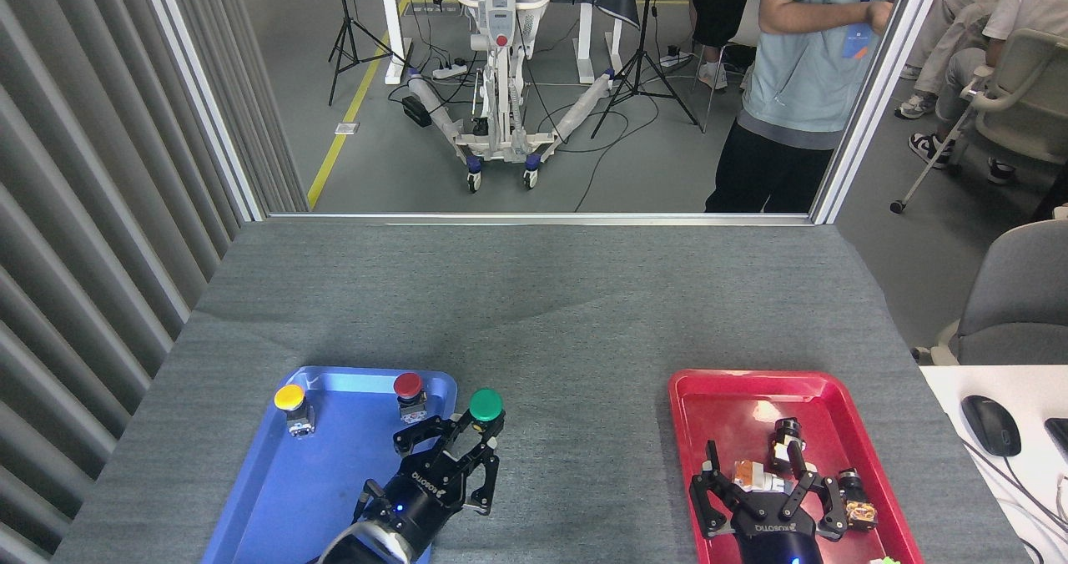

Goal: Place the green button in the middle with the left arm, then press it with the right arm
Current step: 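Carry the green button out of the blue tray toward the table middle, then release the green button on the table and withdraw the left gripper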

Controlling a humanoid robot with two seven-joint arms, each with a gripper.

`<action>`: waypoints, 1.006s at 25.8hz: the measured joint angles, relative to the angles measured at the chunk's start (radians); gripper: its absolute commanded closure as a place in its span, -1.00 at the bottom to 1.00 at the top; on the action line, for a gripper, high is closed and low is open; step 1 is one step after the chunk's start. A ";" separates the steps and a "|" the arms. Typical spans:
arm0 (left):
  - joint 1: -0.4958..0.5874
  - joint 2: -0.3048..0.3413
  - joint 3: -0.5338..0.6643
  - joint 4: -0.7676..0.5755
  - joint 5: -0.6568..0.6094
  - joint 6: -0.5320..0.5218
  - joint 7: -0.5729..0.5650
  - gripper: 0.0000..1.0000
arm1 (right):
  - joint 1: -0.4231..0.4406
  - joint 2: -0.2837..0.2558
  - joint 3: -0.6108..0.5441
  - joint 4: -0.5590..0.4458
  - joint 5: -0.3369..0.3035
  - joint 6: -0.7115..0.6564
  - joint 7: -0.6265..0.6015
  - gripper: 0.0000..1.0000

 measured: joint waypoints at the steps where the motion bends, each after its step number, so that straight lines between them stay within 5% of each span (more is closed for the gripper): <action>1: -0.017 -0.015 -0.010 0.029 -0.005 0.000 -0.010 0.73 | 0.000 0.000 0.000 0.000 0.000 0.000 0.000 -1.00; 9: -0.097 -0.083 -0.067 0.244 -0.015 0.001 -0.035 0.71 | 0.000 0.000 0.000 0.000 0.000 0.000 -0.003 -1.00; 19: -0.105 -0.092 -0.109 0.321 -0.016 0.004 -0.035 0.57 | 0.000 0.000 0.000 0.001 0.000 0.000 -0.004 -1.00; 26: -0.106 -0.096 -0.122 0.338 -0.013 0.005 -0.027 -0.37 | 0.000 0.000 0.000 0.002 0.000 0.000 -0.004 -1.00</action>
